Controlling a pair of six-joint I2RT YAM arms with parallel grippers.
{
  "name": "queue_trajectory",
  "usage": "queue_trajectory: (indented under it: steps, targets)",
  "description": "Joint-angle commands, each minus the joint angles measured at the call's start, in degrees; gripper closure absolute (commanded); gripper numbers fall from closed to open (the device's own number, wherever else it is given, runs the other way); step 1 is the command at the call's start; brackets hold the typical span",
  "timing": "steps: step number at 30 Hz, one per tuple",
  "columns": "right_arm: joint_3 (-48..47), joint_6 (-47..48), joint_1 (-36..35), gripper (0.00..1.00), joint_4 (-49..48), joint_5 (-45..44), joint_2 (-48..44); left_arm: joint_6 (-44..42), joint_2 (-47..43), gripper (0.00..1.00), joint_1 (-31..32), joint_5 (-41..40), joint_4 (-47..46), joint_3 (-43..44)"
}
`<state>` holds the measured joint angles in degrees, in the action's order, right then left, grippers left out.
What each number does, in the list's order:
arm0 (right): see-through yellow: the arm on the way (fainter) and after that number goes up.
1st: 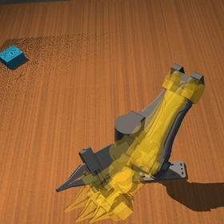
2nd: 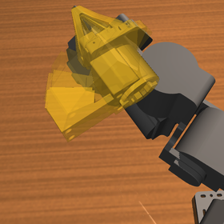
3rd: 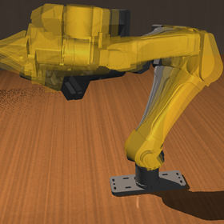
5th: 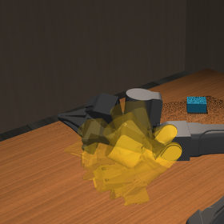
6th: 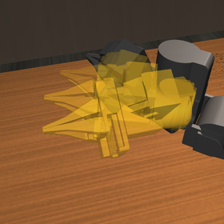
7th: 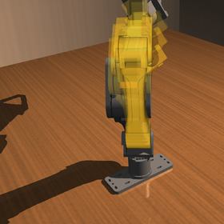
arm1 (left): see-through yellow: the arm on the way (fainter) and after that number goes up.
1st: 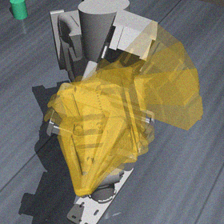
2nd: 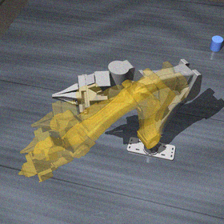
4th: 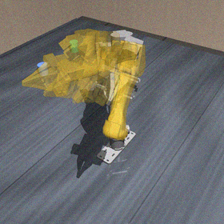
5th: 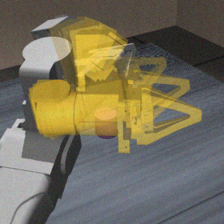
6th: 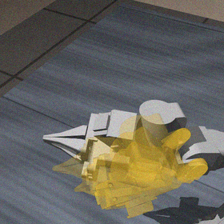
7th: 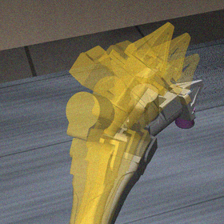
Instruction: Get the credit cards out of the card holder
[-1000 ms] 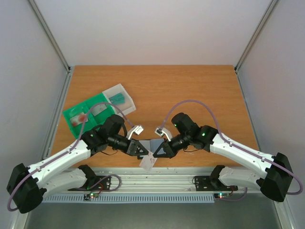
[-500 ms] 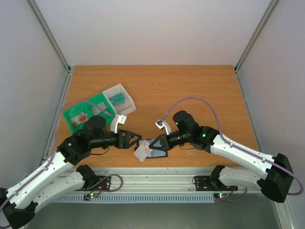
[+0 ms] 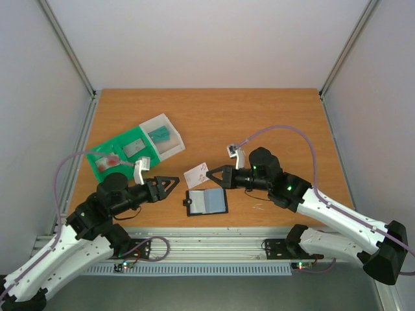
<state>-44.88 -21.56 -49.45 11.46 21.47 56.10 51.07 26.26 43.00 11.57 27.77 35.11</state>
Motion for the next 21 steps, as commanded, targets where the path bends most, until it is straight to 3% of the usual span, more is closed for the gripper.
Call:
queue_trajectory:
  steps: [1,6,15,21]
  targets:
    - [1.21,-5.97,0.17,0.99,-9.88,-4.07,-2.35,7.67,-0.49,0.35,0.04,1.04,-12.36,-4.04]
    - [3.9,-9.29,0.14,0.99,-15.84,-6.05,-4.1,12.83,2.52,0.38,0.02,4.43,-22.82,-7.91]
    - [5.35,-11.03,0.14,0.99,-18.3,-5.63,-3.72,17.29,7.07,0.4,-0.02,7.39,-37.96,-11.5]
    - [5.81,-11.37,0.19,0.99,-18.76,-5.31,-3.64,19.32,5.82,0.54,0.04,5.81,-42.93,-13.69]
